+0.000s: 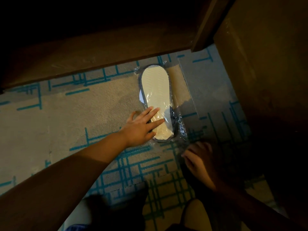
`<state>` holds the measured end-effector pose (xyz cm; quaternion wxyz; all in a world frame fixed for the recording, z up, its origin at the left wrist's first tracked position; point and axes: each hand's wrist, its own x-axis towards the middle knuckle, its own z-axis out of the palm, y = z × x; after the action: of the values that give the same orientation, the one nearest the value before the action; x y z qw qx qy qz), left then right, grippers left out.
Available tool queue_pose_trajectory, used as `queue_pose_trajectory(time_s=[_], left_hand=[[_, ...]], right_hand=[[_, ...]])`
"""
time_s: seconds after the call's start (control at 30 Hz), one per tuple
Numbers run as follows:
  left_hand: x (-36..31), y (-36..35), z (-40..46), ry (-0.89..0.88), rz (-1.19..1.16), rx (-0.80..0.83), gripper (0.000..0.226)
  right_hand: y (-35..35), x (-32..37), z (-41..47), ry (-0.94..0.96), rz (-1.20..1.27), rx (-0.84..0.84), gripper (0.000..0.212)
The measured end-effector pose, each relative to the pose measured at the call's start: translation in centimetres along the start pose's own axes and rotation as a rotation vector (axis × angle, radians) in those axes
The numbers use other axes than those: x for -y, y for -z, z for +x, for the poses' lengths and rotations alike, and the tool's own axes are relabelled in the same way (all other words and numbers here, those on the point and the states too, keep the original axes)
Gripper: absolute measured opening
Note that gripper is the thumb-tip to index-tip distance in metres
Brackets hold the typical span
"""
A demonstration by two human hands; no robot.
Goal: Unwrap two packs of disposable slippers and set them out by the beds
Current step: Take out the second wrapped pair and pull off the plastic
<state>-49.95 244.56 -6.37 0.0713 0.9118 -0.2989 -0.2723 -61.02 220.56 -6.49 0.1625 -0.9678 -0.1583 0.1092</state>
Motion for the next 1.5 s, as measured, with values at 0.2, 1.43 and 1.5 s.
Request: queue_pose_trajectory(time_s=[0.2,1.43,1.5], left_hand=[[-0.4,-0.8,-0.3,0.041,0.004,-0.050,0.060],[-4.9,1.3,0.4,0.663,-2.052,-0.323,0.008],[-4.9,1.0,0.3,0.655,-2.062,-0.343,0.012]], right_hand=[[2.5,1.3,-0.3,-0.113,0.177,-0.263,0.024],[6.0,7.3,7.1,-1.096,1.911,-0.317,0.042],[6.1,7.5,7.2,-1.121,1.897,-0.322,0.048]])
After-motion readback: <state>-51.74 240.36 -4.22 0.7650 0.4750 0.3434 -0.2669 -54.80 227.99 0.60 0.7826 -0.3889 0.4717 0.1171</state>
